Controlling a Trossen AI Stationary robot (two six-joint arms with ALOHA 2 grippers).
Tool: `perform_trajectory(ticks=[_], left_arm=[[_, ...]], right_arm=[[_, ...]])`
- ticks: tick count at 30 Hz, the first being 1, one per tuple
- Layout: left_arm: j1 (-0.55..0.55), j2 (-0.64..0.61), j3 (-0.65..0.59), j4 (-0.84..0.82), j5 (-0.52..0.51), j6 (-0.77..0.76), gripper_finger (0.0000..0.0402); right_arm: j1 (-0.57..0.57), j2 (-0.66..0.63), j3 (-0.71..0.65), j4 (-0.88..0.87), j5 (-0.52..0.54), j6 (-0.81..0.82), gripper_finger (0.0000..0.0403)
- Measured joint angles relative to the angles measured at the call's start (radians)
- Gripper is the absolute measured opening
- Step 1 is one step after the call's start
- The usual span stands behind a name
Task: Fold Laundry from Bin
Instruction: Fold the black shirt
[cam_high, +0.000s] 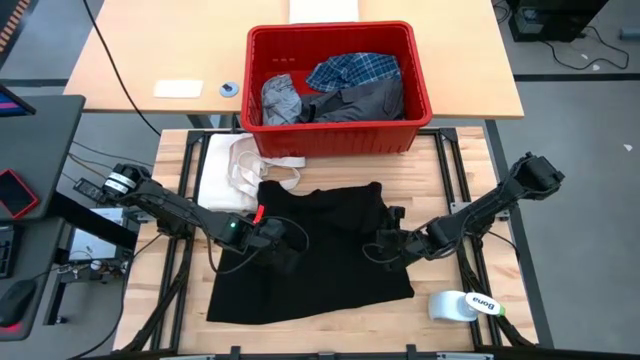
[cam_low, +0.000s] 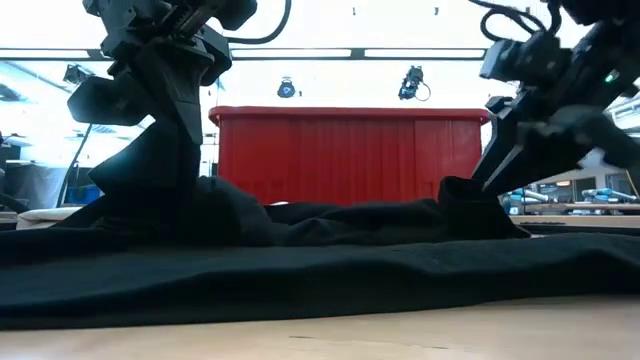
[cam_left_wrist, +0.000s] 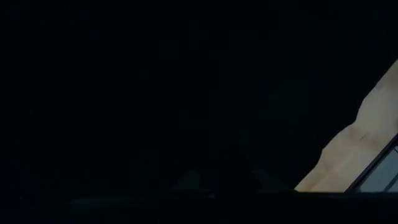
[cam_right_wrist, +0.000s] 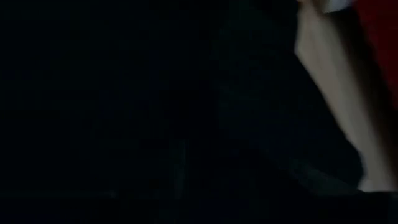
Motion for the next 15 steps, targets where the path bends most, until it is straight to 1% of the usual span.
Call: perform_trajectory(ticks=[4, 6, 8, 10, 12, 13, 15], left_arm=[[0.000, 0.000, 0.000, 0.000, 0.000, -0.001, 0.0007], [0.000, 0.000, 0.000, 0.000, 0.000, -0.001, 0.0007], [0.000, 0.000, 0.000, 0.000, 0.000, -0.002, 0.0007], [-0.001, 0.000, 0.000, 0.001, 0.001, -0.005, 0.0007], [0.000, -0.001, 0.000, 0.009, 0.011, -0.005, 0.0007], [0.000, -0.007, 0.000, 0.014, 0.016, -0.006, 0.0007], [0.000, -0.026, 0.000, 0.047, 0.020, -0.006, 0.0007]], right_arm=[[-0.026, 0.059, 0.000, 0.016, 0.021, 0.008, 0.0187], [-0.034, 0.082, 0.000, 0.019, 0.023, 0.033, 0.0174], [-0.039, 0.094, 0.000, 0.018, 0.018, 0.064, 0.0141], [-0.041, 0.087, 0.001, 0.015, -0.010, 0.092, 0.0090], [-0.040, 0.059, 0.012, -0.011, -0.060, 0.102, 0.0031], [-0.040, 0.039, 0.025, -0.026, -0.094, 0.100, 0.0017], [-0.040, -0.007, 0.052, -0.064, -0.150, 0.100, 0.0020]])
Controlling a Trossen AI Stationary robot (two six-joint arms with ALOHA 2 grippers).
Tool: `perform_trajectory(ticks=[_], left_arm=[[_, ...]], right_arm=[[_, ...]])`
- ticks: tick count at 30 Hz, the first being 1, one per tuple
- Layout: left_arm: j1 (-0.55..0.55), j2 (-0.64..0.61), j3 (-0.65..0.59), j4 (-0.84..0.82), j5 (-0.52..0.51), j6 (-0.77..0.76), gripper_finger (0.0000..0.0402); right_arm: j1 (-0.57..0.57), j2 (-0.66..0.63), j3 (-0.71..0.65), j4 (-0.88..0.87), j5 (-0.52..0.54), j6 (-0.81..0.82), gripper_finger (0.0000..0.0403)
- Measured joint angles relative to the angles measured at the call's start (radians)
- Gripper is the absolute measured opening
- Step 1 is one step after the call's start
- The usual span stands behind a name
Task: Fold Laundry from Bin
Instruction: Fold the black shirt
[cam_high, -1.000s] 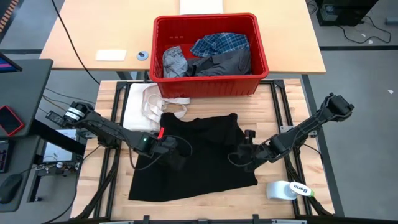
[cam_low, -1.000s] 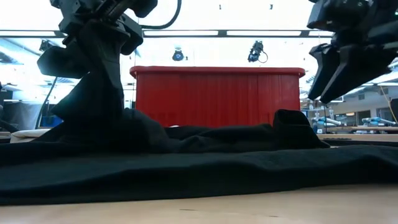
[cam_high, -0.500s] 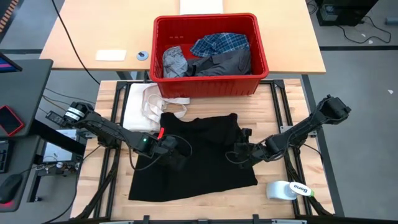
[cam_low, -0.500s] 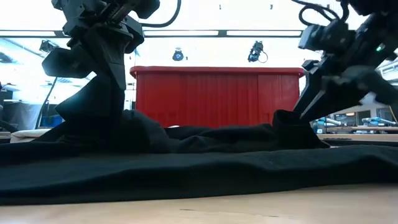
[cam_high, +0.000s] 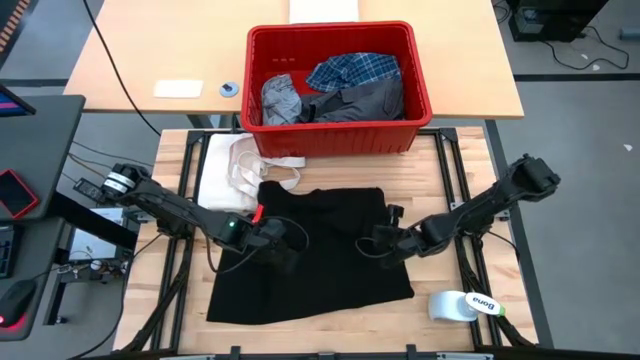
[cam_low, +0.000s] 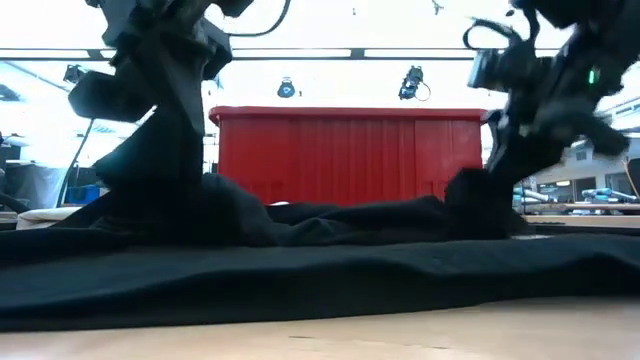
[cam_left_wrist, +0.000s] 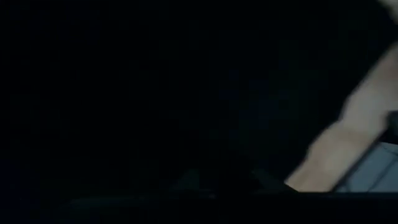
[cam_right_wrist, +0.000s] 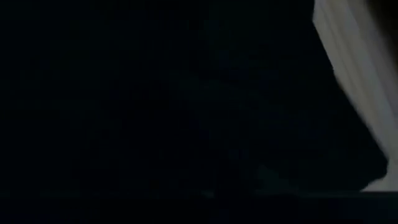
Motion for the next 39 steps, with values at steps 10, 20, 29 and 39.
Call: perform_trajectory(ticks=[10, 20, 29, 39], left_arm=[[0.007, -0.205, 0.000, 0.310, -0.049, 0.158, 0.0007], [0.008, -0.262, 0.001, 0.846, -0.117, 0.467, 0.0007], [0.077, -0.136, 0.005, 1.121, -0.238, 0.532, 0.0007], [0.219, 0.185, 0.330, 1.163, -0.212, 0.623, 0.0007]], right_arm=[[-0.035, -0.285, 0.204, -0.271, -0.084, -0.017, 0.0009], [-0.094, -0.421, 0.360, -0.227, -0.201, -0.048, 0.0012], [-0.121, -0.450, 0.585, -0.236, -0.160, -0.101, 0.0011], [-0.139, -0.449, 0.755, -0.437, 0.022, -0.146, 0.0011]])
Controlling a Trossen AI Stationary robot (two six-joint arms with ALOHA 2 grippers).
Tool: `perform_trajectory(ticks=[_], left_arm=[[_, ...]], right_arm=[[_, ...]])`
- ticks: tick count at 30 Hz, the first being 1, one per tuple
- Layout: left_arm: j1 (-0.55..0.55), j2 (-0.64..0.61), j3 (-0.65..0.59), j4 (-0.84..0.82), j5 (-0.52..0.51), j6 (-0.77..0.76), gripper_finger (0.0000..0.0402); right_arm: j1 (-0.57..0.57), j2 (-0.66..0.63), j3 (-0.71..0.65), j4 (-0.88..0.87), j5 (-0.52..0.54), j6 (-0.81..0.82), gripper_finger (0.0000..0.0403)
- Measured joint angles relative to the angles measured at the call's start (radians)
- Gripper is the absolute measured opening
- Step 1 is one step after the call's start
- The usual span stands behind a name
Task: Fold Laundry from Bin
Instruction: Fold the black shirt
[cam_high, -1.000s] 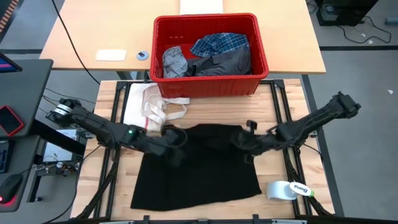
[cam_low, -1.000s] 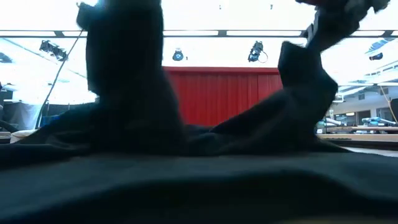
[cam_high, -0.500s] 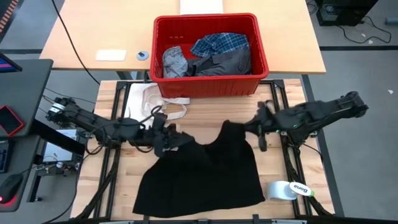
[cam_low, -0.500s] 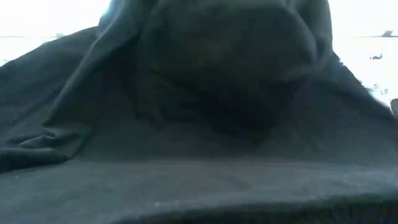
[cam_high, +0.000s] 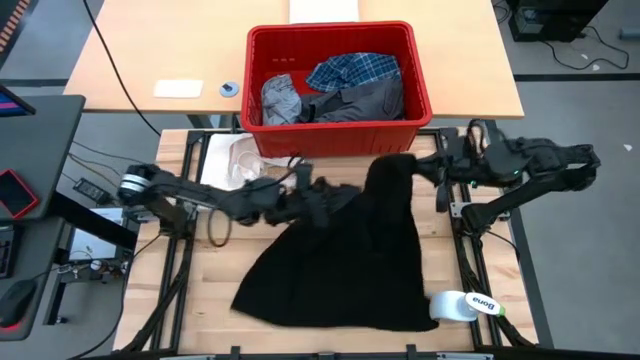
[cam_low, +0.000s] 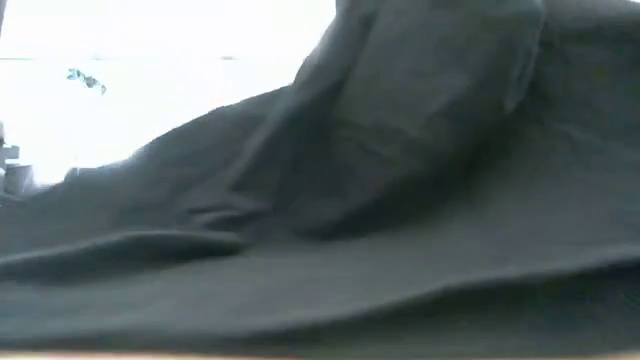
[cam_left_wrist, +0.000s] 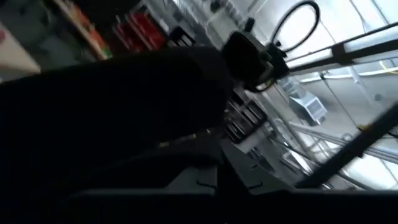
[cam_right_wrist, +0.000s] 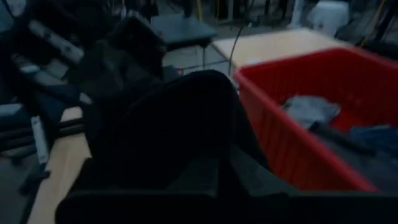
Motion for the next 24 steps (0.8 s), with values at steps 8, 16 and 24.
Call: perform_trajectory(ticks=[8, 16, 24], left_arm=[[0.090, 0.210, 0.355, 0.000, 0.093, 0.119, 0.0007], [0.123, 0.261, 0.462, -0.314, 0.132, 0.212, 0.0007], [0.114, 0.264, 0.459, -0.476, 0.136, 0.241, 0.0007]], right_arm=[[0.000, 0.001, 0.160, 0.033, 0.003, -0.090, 0.0012], [-0.001, 0.029, 0.176, -0.204, 0.002, 0.017, 0.0012], [-0.001, 0.151, 0.143, -0.327, -0.064, 0.097, 0.0012]])
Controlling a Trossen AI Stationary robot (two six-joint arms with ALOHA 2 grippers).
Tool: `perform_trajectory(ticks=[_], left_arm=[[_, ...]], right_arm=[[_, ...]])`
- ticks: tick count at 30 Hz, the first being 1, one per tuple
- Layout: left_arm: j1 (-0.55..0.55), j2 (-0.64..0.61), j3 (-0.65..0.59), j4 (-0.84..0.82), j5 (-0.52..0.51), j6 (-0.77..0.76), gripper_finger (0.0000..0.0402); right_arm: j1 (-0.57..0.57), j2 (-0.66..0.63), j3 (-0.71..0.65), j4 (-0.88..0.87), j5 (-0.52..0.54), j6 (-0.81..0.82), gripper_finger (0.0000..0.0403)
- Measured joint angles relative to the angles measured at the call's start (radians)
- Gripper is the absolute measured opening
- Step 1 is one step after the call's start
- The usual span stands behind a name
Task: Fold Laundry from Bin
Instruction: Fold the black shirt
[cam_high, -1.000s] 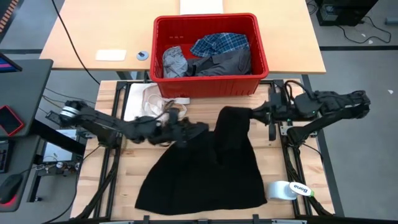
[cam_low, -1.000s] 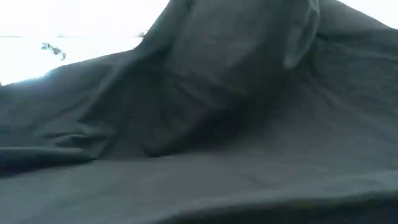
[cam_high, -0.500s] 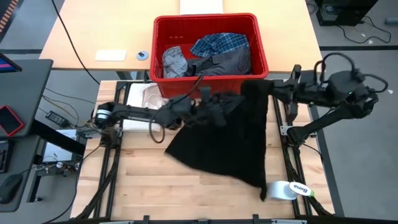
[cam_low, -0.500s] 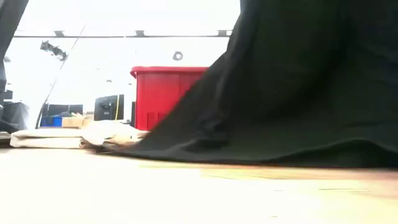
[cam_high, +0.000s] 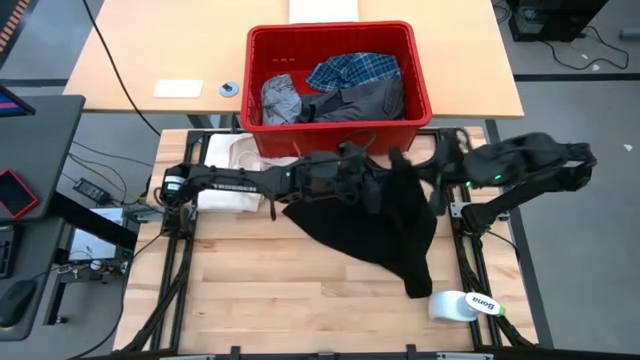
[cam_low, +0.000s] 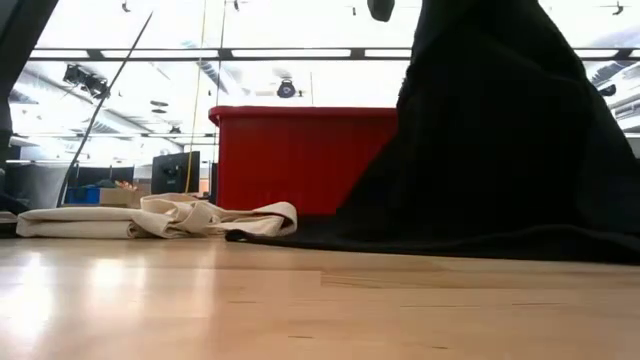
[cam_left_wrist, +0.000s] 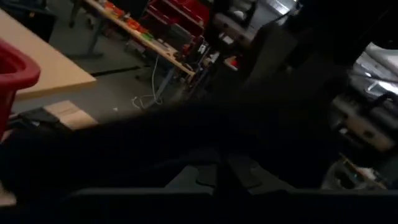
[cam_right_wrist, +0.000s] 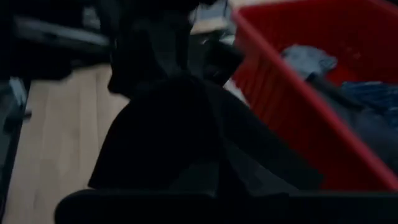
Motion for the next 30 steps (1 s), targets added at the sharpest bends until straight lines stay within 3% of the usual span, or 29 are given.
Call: perform_trajectory(ticks=[12, 20, 25, 30], left_arm=[[-0.020, -0.101, 0.003, -0.026, 0.132, 0.160, 0.0007], [-0.022, -0.105, 0.002, -0.039, 0.163, 0.138, 0.0007], [-0.030, -0.105, 0.001, -0.038, 0.178, 0.131, 0.0007], [-0.034, -0.135, 0.000, -0.011, 0.267, 0.119, 0.0012]], right_arm=[[0.025, 0.013, -0.013, 0.097, -0.109, -0.129, 0.0016], [0.025, 0.048, -0.013, 0.174, -0.119, -0.171, 0.0034], [0.025, 0.058, -0.014, 0.183, -0.123, -0.149, 0.0072], [0.025, 0.033, -0.014, 0.267, -0.119, -0.152, 0.0134]])
